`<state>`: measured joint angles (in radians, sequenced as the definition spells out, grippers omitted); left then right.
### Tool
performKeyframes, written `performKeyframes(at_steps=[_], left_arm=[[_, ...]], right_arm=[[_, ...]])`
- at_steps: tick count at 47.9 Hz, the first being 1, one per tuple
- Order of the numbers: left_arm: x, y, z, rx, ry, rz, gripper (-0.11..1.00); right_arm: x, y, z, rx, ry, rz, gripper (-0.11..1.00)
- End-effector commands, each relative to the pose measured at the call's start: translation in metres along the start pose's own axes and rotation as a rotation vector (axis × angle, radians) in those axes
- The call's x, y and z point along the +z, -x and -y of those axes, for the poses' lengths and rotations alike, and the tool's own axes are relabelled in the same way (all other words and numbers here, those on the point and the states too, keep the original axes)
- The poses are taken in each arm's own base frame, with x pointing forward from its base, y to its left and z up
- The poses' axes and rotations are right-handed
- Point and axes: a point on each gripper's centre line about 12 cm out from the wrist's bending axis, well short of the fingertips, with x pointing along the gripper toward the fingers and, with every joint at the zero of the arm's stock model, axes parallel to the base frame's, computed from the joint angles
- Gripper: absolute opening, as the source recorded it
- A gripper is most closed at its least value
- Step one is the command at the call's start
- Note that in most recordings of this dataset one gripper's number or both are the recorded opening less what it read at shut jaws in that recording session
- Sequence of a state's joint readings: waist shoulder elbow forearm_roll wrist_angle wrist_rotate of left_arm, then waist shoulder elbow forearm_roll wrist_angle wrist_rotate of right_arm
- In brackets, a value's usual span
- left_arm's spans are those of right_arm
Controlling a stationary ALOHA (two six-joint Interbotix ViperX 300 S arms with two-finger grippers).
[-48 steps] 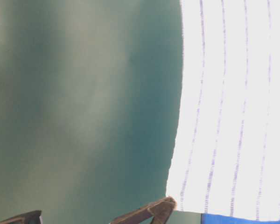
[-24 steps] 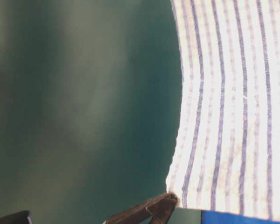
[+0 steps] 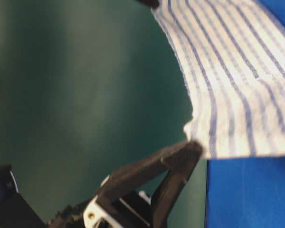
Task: Fold the blue towel.
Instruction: 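Lift the folded strip and swing it to a vertical orientation, then lay the strip down vertically on the table and open both grippers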
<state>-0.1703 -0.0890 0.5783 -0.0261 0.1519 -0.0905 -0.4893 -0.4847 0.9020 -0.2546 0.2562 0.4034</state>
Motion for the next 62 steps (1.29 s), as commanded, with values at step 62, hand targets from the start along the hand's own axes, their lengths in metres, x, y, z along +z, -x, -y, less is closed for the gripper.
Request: performKeyframes(at_steps=[62], left_arm=[[0.119, -0.139, 0.025, -0.025, -0.161, 0.262, 0.04]], right_arm=[[0.022, -0.001, 0.023, -0.102, 0.026, -0.018, 0.03]])
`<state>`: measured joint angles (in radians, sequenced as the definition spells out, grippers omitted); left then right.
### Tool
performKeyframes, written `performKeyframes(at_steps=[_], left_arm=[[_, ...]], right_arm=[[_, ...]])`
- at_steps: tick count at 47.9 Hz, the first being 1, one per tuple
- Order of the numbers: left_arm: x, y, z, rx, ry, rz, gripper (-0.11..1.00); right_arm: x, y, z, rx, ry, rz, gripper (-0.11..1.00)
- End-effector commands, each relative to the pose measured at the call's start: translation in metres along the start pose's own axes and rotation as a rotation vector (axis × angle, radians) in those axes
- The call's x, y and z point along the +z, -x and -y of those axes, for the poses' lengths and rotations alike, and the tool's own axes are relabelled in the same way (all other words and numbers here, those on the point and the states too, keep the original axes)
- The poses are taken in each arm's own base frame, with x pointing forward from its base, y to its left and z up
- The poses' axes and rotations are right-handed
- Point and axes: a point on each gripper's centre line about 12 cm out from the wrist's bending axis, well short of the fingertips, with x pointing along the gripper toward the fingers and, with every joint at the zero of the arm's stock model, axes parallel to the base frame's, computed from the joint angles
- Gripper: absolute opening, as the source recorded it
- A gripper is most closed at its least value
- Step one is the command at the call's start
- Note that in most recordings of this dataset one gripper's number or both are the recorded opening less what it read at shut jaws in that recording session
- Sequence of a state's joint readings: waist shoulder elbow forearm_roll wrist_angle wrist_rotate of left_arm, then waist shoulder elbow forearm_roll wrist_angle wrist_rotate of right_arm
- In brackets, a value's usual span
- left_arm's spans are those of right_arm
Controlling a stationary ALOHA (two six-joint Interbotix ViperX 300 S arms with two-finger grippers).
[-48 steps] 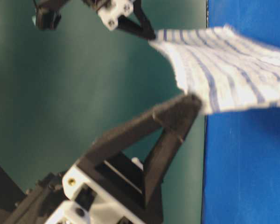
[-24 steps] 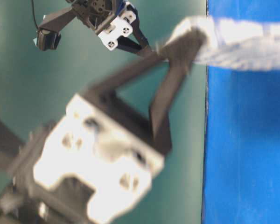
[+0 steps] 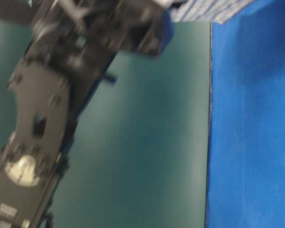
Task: Fold the blue towel.
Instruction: 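Lay the strip down vertically on the table and open both grippers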
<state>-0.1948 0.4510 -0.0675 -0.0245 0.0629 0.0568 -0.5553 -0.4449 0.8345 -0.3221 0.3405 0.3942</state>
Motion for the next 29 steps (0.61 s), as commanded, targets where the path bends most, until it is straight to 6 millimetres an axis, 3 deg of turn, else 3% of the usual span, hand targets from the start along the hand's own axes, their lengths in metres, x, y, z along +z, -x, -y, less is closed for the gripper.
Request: performKeyframes(at_steps=[1, 11, 29], left_arm=[[0.026, 0.004, -0.004, 0.008, -0.001, 0.067, 0.04], [0.006, 0.011, -0.008, 0.013, 0.02, 0.006, 0.04], [-0.059, 0.048, 0.003, 0.004, 0.136, -0.15, 0.04]], right_arm=[[0.007, 0.003, 0.001, -0.003, -0.004, 0.02, 0.03], [0.01, -0.02, -0.003, 0.003, 0.003, -0.013, 0.03], [0.033, -0.093, -0.042, 0.078, 0.055, -0.043, 0.03]])
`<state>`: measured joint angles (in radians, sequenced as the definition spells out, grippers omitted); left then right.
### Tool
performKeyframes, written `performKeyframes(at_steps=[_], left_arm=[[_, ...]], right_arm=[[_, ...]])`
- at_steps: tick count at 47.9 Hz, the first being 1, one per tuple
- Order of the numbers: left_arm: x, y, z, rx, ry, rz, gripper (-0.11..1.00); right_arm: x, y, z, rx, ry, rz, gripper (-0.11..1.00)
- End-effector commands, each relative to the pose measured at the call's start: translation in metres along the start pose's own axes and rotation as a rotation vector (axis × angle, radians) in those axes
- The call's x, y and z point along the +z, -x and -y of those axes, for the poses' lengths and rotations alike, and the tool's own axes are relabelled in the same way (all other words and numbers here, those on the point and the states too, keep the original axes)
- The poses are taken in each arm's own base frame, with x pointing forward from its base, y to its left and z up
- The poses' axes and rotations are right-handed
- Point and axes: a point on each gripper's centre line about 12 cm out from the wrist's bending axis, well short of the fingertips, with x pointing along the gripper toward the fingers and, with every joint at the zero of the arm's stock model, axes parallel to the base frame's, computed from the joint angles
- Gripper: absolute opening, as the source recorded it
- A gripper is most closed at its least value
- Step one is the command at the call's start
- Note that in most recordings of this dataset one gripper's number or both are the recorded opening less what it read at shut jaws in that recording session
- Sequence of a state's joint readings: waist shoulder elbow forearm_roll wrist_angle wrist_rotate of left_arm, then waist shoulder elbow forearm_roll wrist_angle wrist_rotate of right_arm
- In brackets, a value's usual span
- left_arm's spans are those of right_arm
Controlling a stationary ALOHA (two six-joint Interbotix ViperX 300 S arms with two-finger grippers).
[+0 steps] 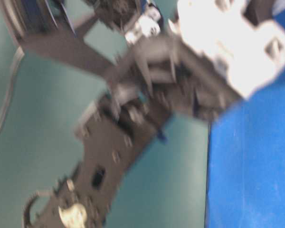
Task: Fold the blue towel.
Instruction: 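Lay the strip down vertically on the table and open both grippers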
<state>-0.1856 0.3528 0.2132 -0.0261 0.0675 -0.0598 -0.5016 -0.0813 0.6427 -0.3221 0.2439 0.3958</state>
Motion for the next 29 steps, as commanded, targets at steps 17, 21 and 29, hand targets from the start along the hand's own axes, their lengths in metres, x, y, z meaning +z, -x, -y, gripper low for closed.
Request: performKeyframes(at_steps=[17, 21, 29], left_arm=[[-0.019, 0.029, 0.009, -0.016, 0.046, -0.011, 0.04], [-0.02, 0.029, 0.01, -0.018, 0.041, -0.01, 0.04], [-0.019, 0.029, 0.007, -0.013, 0.043, -0.006, 0.04]], right_arm=[[0.031, -0.024, -0.02, 0.032, 0.019, 0.036, 0.03], [0.029, -0.024, -0.02, 0.03, 0.018, 0.028, 0.03], [0.025, -0.025, -0.018, 0.02, 0.018, 0.001, 0.03]])
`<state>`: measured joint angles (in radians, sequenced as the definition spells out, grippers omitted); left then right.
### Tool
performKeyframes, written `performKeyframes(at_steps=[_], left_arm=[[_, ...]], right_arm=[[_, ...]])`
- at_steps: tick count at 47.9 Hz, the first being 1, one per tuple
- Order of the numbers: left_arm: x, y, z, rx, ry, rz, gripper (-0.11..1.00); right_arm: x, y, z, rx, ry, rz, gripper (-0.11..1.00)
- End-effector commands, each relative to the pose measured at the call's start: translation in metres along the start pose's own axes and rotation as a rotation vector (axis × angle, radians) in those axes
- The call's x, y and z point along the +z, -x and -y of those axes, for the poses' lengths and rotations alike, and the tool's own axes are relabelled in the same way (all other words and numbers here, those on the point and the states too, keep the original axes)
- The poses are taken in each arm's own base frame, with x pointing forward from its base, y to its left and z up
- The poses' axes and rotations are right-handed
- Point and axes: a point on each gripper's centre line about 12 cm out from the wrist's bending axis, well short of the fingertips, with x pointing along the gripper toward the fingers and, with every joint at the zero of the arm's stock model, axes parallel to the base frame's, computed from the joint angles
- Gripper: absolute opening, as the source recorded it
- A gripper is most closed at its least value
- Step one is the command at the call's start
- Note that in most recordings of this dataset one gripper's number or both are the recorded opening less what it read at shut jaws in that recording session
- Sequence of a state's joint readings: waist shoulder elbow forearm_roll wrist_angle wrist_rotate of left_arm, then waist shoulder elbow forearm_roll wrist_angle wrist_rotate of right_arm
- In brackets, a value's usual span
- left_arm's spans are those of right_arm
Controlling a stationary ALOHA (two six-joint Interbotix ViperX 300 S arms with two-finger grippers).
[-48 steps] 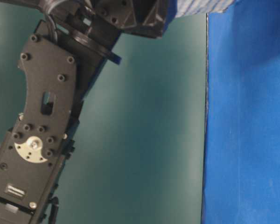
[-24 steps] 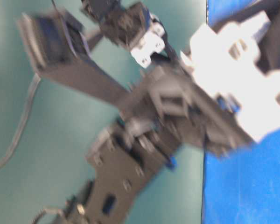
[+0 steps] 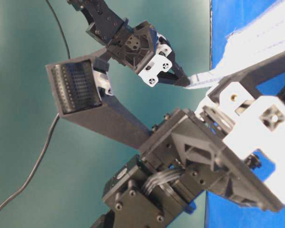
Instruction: Fold the blue towel.
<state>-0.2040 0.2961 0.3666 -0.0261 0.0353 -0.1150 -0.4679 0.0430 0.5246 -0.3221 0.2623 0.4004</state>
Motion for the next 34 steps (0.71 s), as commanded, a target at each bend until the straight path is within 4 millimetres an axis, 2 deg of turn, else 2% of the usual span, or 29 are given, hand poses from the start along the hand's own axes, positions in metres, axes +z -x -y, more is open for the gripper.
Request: performKeyframes(at_steps=[1, 5, 8, 15, 17, 20, 23, 26, 28, 34], left_arm=[[0.019, 0.013, 0.003, -0.008, 0.0, 0.058, 0.04], [0.017, 0.013, 0.002, -0.007, 0.0, 0.052, 0.07], [0.016, 0.013, 0.002, -0.006, -0.003, 0.046, 0.16], [0.012, 0.018, 0.002, -0.003, -0.011, 0.017, 0.49], [0.012, 0.022, 0.002, -0.002, -0.017, 0.003, 0.57], [0.015, 0.03, 0.002, 0.0, -0.018, -0.005, 0.66], [0.018, 0.039, 0.002, 0.0, -0.021, -0.012, 0.67], [0.021, 0.05, 0.003, 0.0, -0.025, -0.014, 0.66], [0.022, 0.058, 0.001, 0.003, -0.025, -0.018, 0.66], [0.027, 0.085, -0.007, 0.015, -0.037, 0.011, 0.66]], right_arm=[[0.009, 0.006, -0.001, 0.004, -0.002, 0.026, 0.03], [0.009, 0.006, -0.001, 0.004, -0.003, 0.026, 0.03], [0.009, 0.006, -0.002, 0.006, -0.006, 0.03, 0.03], [0.009, 0.006, -0.002, 0.006, -0.007, 0.026, 0.04], [0.008, 0.006, -0.003, 0.007, -0.004, 0.024, 0.11], [0.005, 0.007, -0.004, 0.005, 0.007, 0.01, 0.3], [0.004, 0.011, -0.005, 0.0, 0.015, 0.0, 0.5], [0.002, 0.017, -0.005, -0.007, 0.018, -0.011, 0.64], [0.001, 0.021, -0.004, -0.01, 0.019, -0.017, 0.65], [-0.003, 0.042, -0.007, -0.001, 0.025, 0.004, 0.55]])
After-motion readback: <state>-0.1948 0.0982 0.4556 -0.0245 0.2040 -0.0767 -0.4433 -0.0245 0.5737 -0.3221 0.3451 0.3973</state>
